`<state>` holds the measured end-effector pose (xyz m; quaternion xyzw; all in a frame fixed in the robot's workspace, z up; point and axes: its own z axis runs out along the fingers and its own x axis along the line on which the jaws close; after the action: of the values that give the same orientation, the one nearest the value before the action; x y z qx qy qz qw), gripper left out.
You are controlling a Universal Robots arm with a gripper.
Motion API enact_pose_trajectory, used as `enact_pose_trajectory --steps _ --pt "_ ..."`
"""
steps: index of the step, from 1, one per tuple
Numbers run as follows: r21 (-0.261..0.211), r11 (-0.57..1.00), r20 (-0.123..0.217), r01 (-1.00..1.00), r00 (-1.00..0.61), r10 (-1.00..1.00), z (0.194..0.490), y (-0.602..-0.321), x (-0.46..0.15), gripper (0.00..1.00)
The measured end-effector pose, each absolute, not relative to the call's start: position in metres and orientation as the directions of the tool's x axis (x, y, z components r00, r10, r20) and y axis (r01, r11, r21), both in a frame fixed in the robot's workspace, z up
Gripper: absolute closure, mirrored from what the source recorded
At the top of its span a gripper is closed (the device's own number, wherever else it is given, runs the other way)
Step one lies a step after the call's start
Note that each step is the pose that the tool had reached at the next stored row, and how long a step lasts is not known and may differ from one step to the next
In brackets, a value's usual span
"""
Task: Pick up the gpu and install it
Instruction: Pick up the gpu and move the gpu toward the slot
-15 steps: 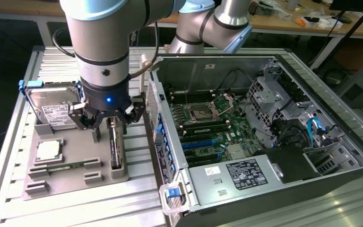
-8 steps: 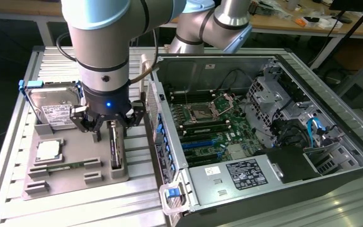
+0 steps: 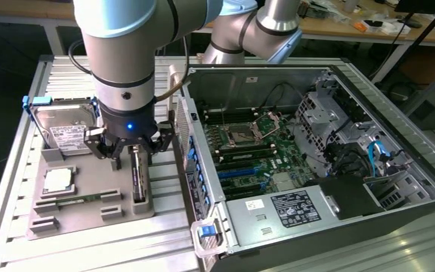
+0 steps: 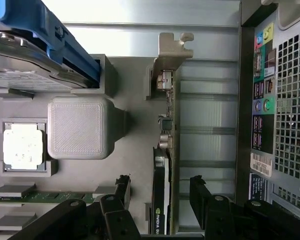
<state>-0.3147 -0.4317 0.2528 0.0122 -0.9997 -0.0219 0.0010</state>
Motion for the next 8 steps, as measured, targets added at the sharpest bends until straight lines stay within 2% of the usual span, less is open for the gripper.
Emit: enact_pose_trajectory --steps 8 --pt "0.043 0.999 0.002 -0.024 -1.000 -0.024 0.2480 -0.4318 -0.3148 0.40"
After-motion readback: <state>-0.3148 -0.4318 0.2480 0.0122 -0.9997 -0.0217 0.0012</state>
